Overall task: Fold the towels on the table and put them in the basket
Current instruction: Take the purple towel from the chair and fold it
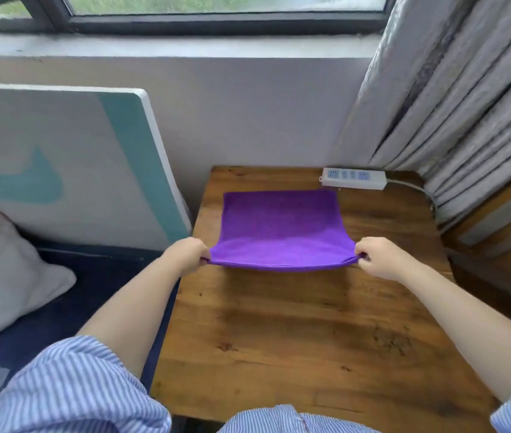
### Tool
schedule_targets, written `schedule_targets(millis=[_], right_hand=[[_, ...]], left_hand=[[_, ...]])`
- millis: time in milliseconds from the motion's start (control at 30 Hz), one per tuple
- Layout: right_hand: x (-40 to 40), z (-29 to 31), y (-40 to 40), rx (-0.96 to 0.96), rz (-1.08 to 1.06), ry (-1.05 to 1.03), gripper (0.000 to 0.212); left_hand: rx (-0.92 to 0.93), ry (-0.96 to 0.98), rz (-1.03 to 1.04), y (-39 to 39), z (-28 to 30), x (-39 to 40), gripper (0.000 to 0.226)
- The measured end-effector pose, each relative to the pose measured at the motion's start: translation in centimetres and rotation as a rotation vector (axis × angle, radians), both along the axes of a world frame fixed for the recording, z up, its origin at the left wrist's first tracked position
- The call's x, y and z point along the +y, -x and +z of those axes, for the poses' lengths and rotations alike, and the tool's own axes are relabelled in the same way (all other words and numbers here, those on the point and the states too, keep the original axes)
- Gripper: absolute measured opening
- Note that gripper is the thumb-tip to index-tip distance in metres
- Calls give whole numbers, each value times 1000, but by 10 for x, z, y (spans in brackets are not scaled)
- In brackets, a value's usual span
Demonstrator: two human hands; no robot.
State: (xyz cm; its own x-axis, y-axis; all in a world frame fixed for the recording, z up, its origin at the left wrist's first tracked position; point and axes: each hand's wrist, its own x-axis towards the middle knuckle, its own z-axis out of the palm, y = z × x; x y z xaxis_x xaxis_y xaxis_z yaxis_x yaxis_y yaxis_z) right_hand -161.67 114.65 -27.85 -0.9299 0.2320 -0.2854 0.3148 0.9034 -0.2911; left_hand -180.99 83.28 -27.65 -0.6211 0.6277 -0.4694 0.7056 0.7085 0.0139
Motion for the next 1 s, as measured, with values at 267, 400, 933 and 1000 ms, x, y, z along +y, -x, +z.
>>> schedule_targets(millis=[267,400,933,1000], right_hand=[[-38,-74,-67,-417,274,-219,24],[-51,-88,-81,-474,372,-328,26],[-48,-98,-61,-687,442,-221,40],[-32,-97,-36,-548,376,-243,38]], left_hand=[[-95,357,-168,-75,-72,-18,25],[-78,392,-186,-95,-90,-29,25],[-357,578,-295,-103,-109,-11,39],[-314,498,-270,-84,-104,6,39]])
